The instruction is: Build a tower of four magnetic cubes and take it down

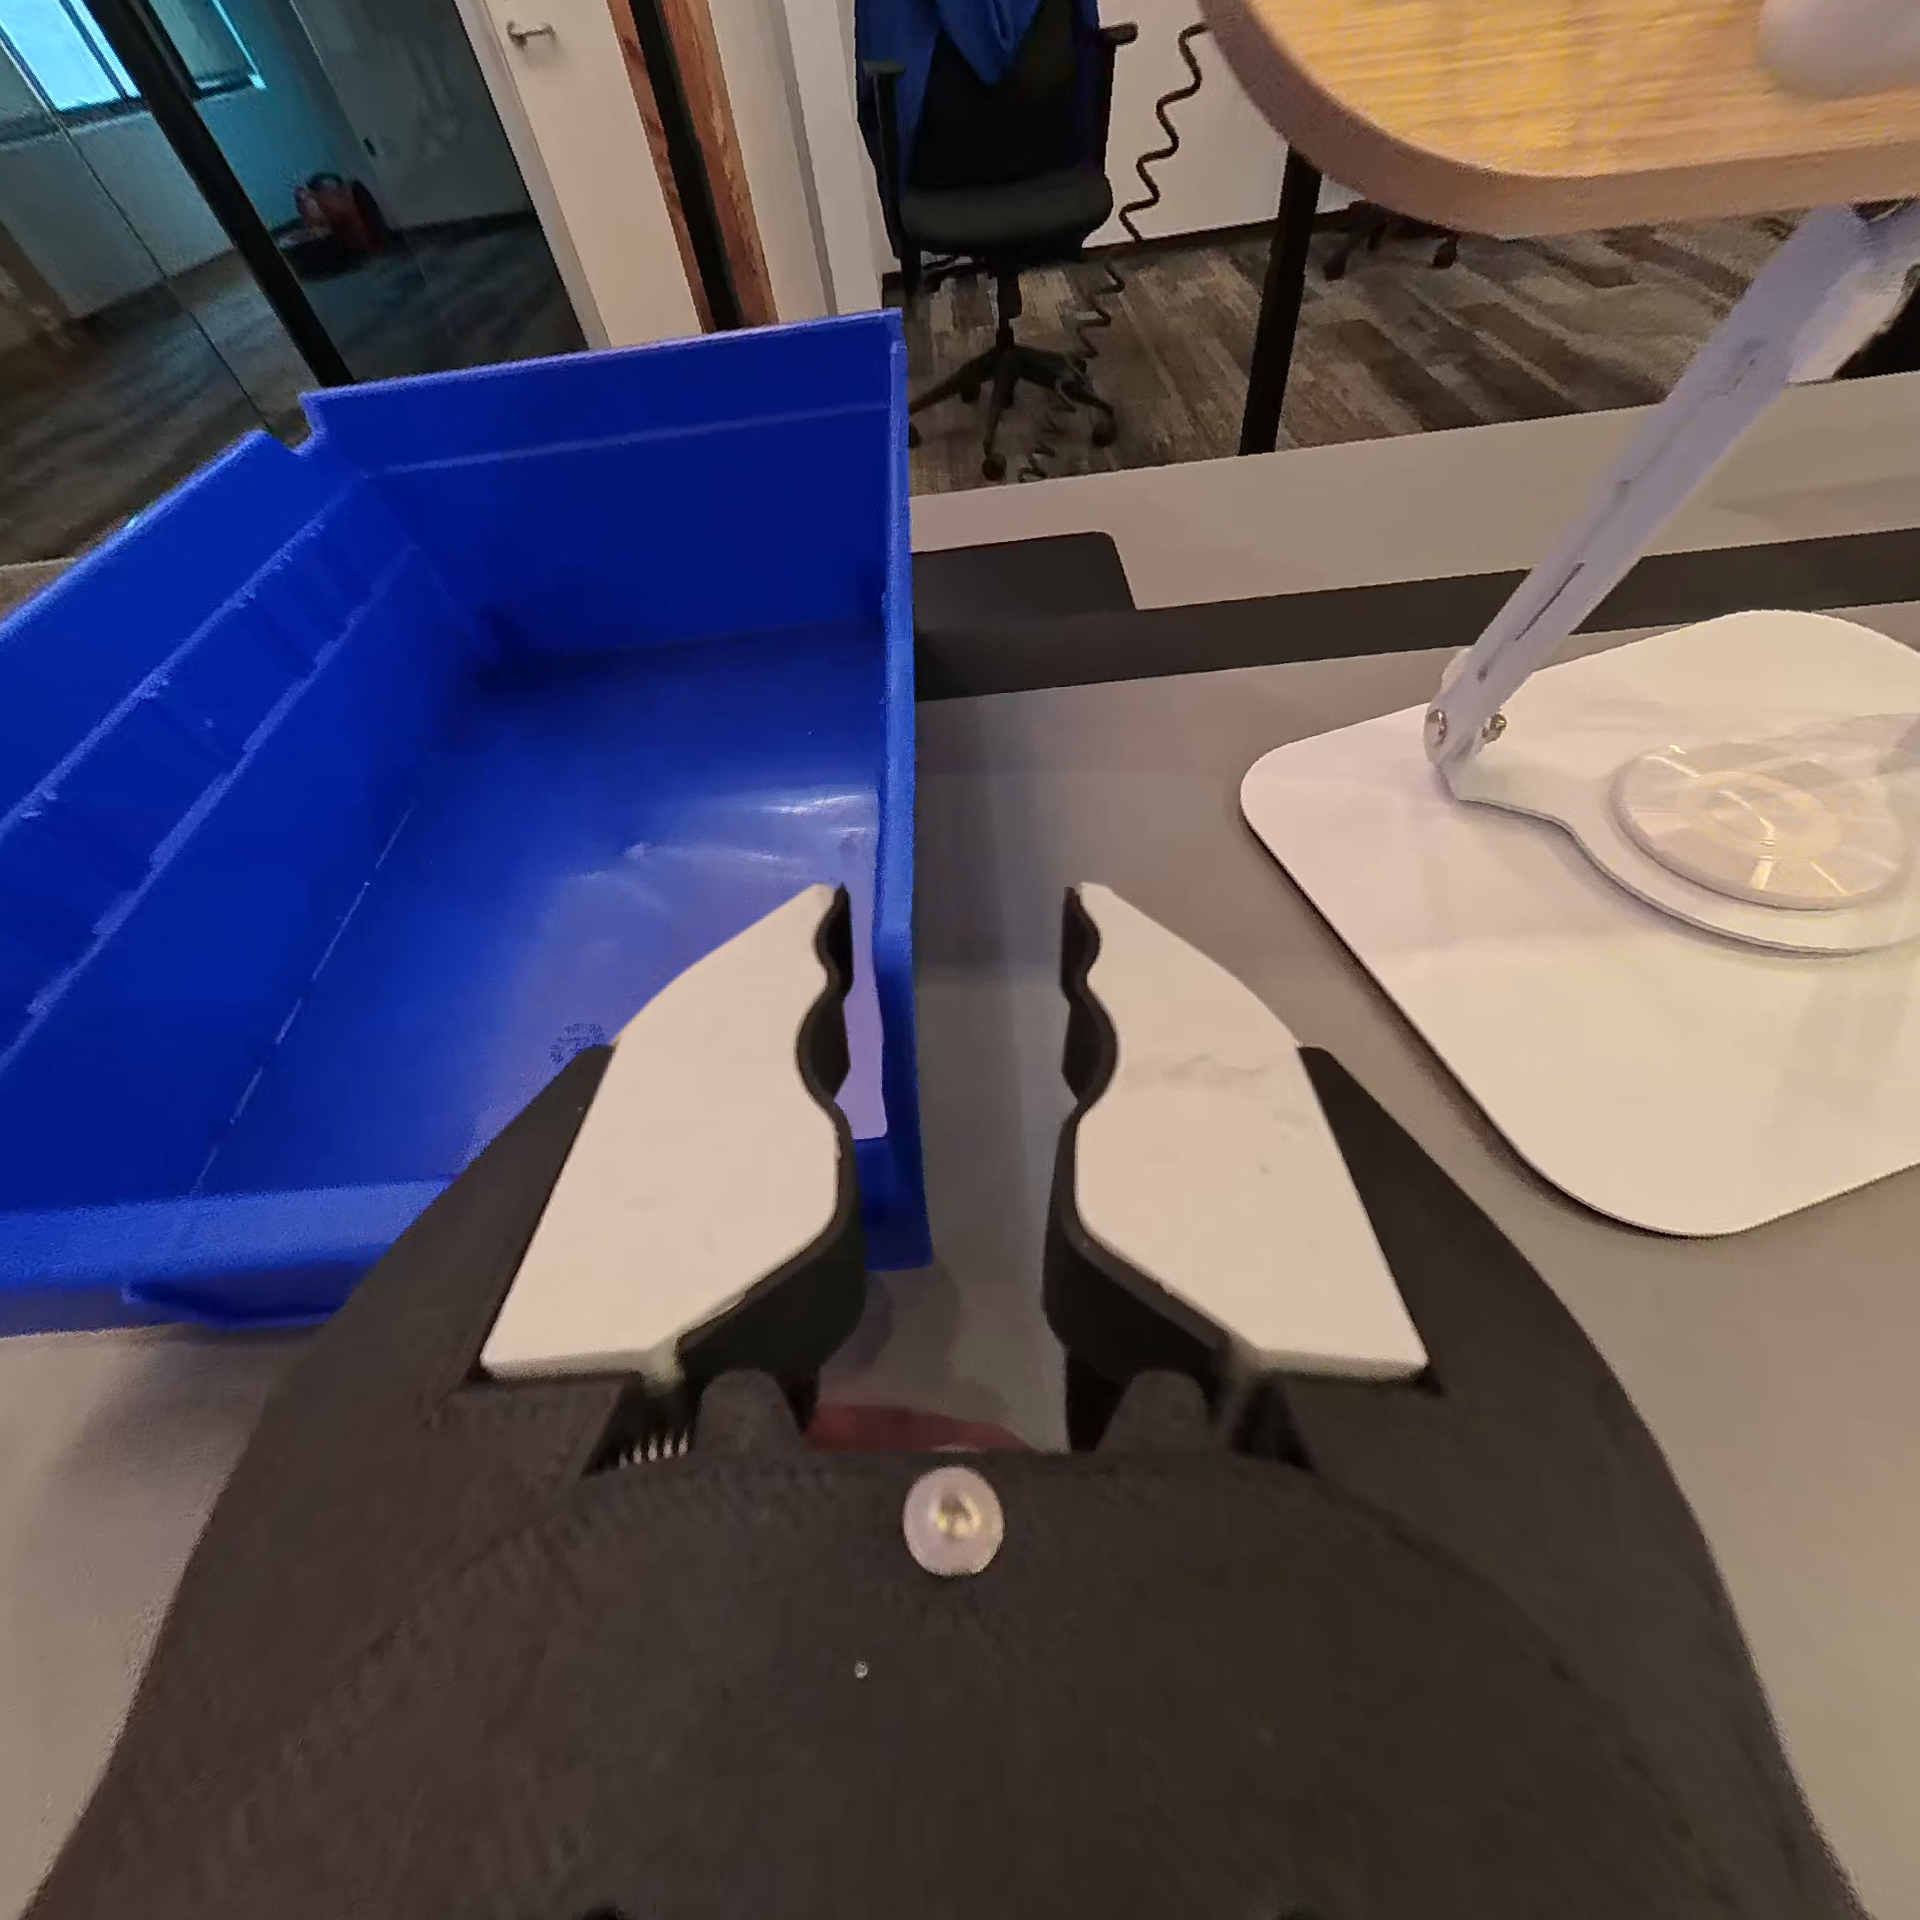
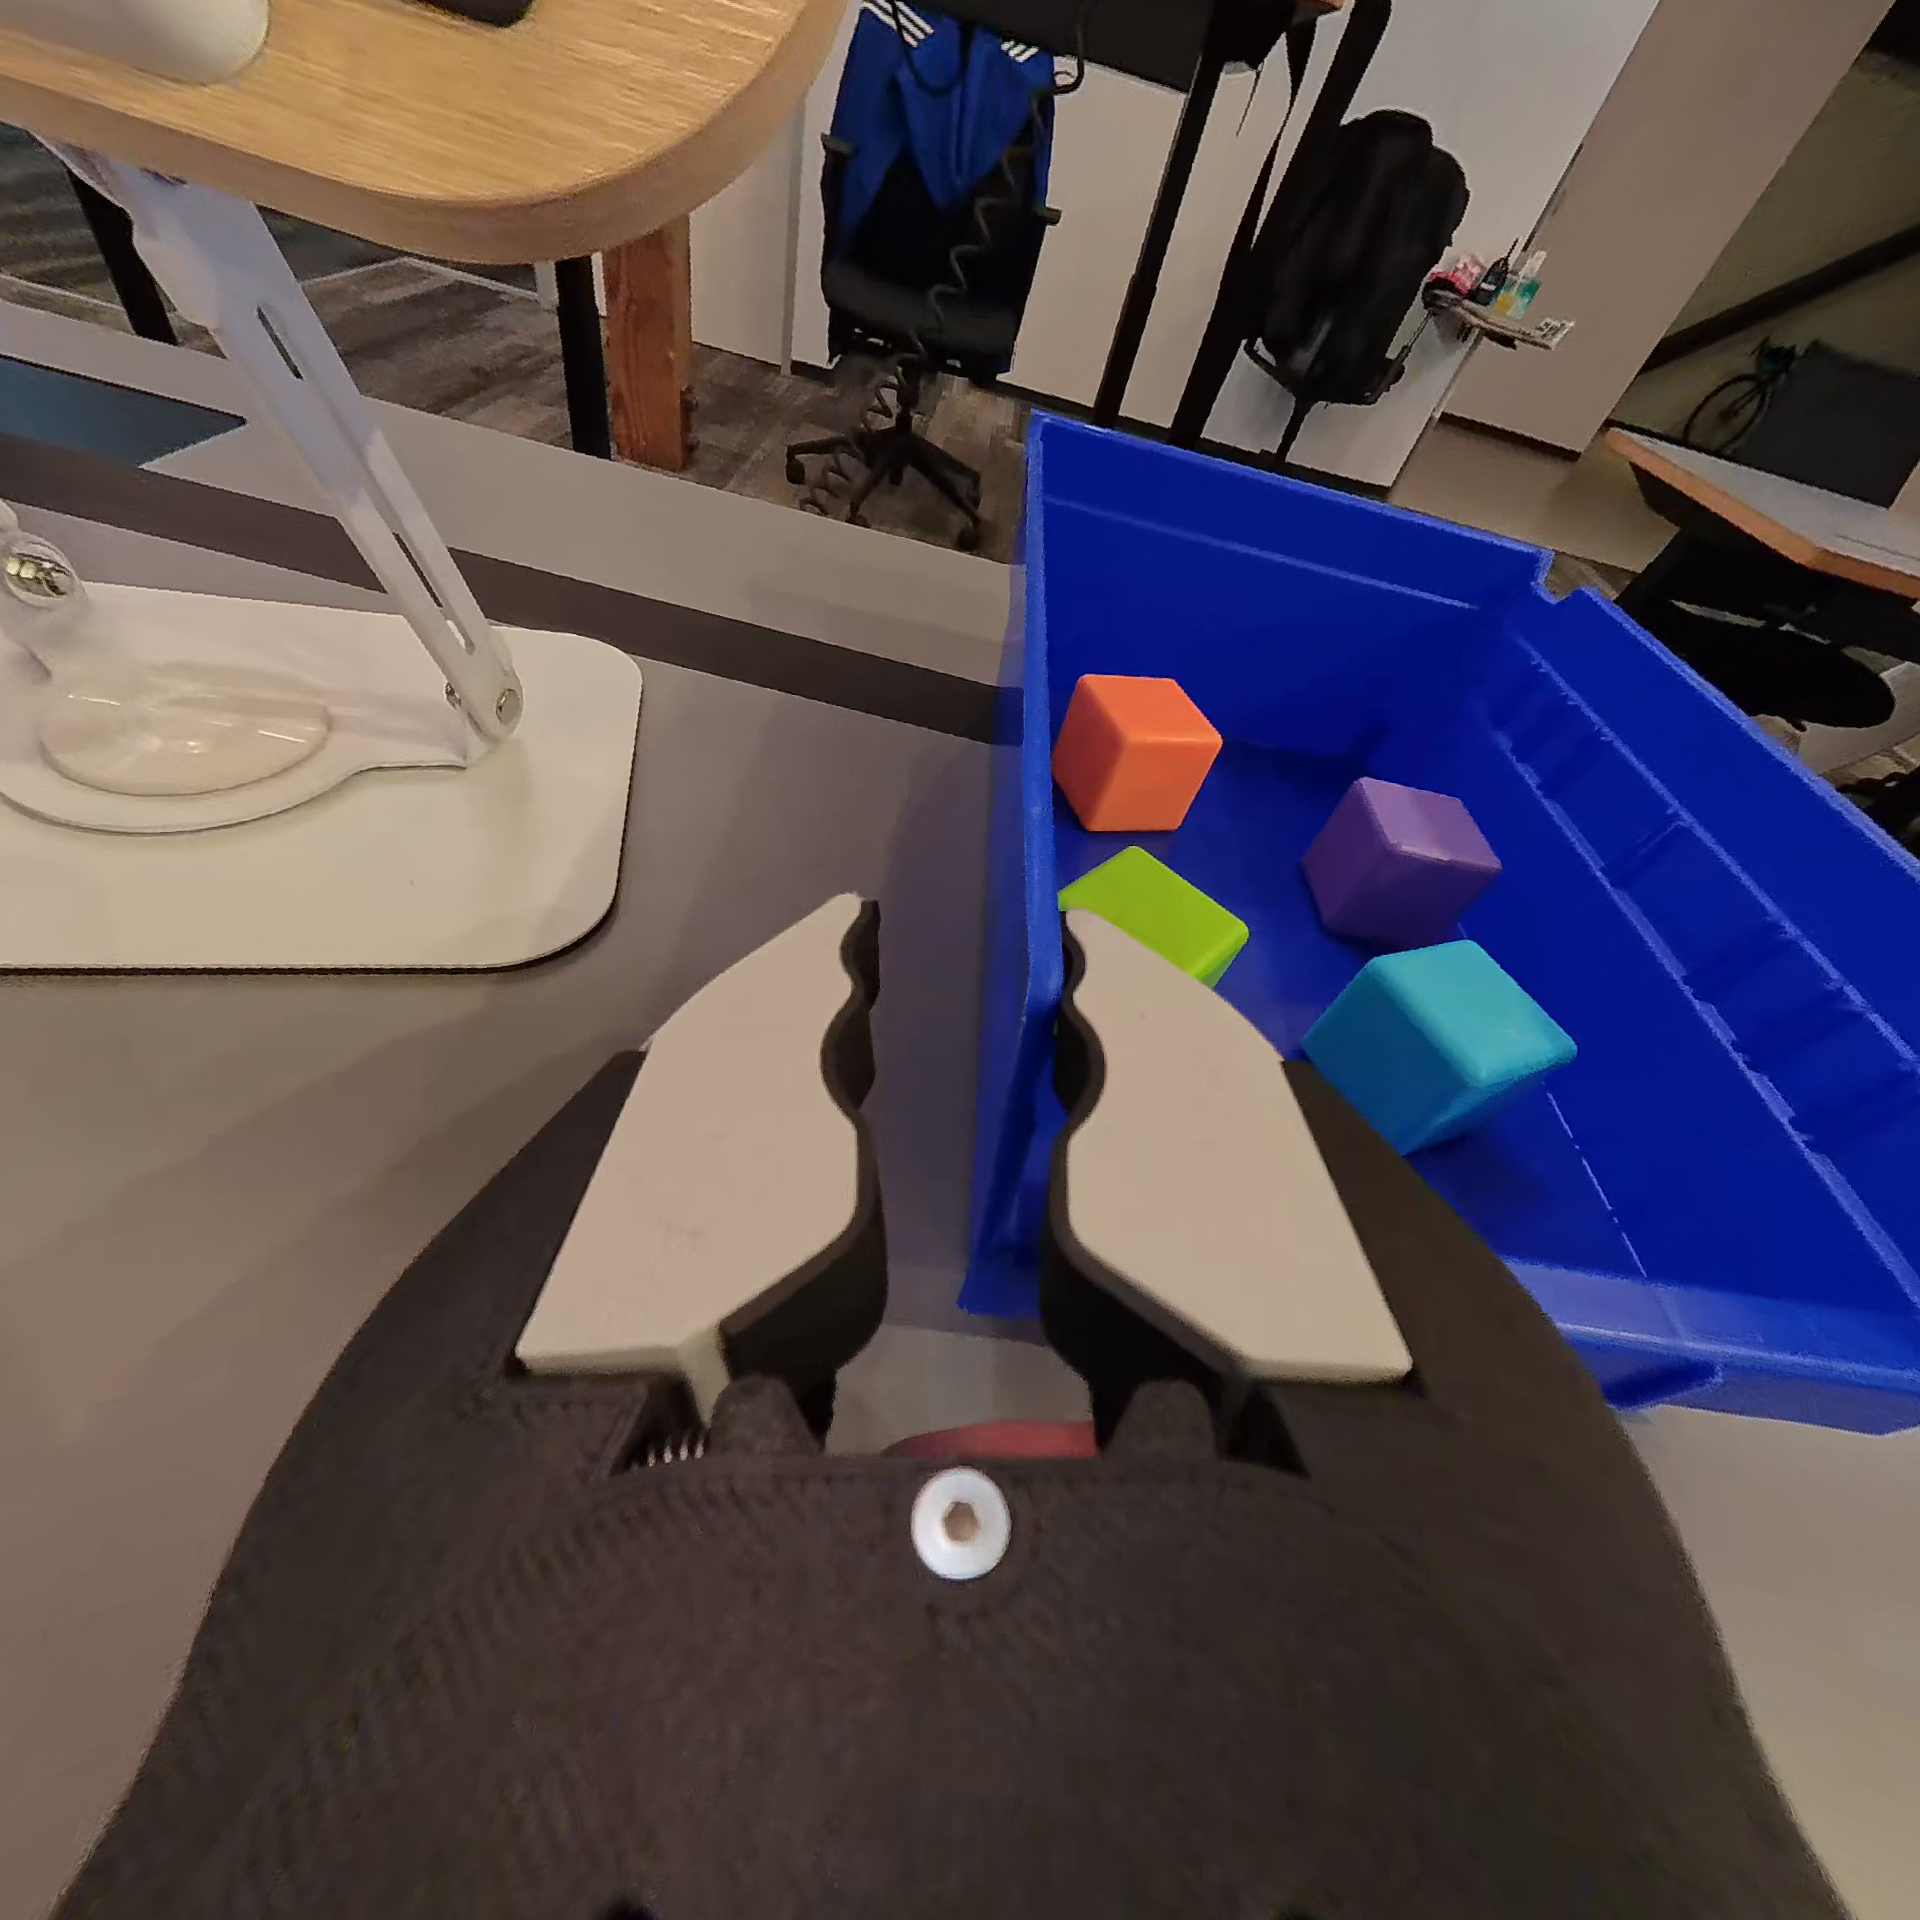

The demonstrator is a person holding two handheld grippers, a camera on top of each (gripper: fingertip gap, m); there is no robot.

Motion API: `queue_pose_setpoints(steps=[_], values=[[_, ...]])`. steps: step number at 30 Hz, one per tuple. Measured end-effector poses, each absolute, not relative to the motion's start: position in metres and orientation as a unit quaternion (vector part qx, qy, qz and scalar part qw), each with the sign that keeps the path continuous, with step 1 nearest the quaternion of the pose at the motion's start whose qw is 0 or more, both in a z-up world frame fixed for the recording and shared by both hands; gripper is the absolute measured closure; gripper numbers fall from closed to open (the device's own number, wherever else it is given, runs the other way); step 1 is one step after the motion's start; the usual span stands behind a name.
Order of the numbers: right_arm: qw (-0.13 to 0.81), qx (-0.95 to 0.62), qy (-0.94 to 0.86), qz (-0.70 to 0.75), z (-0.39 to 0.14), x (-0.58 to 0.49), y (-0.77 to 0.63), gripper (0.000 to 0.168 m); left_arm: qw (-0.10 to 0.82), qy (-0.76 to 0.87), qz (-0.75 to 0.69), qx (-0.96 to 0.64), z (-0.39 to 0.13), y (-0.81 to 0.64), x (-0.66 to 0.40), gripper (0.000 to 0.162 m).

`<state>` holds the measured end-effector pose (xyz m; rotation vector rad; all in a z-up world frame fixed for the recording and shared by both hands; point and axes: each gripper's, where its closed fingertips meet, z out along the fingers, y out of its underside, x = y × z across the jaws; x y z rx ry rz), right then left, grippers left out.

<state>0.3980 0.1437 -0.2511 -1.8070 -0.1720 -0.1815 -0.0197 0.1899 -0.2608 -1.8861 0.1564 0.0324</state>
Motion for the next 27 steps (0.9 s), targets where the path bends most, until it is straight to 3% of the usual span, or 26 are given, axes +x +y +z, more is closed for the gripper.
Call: queue_pose_setpoints(steps=[6, 27], values=[[0.619, -0.778, -0.064, -0.086, -0.248, 0.408, 0.144, 0.164, 0.588, 0.047, 0.016, -0.807, -0.259, 0.190, -0.029, 0.158], [0.617, -0.780, -0.069, -0.079, -0.248, 0.409, 0.141, 0.164, 0.604, 0.060, 0.033, -0.794, -0.254, 0.184, -0.033, 0.159]])
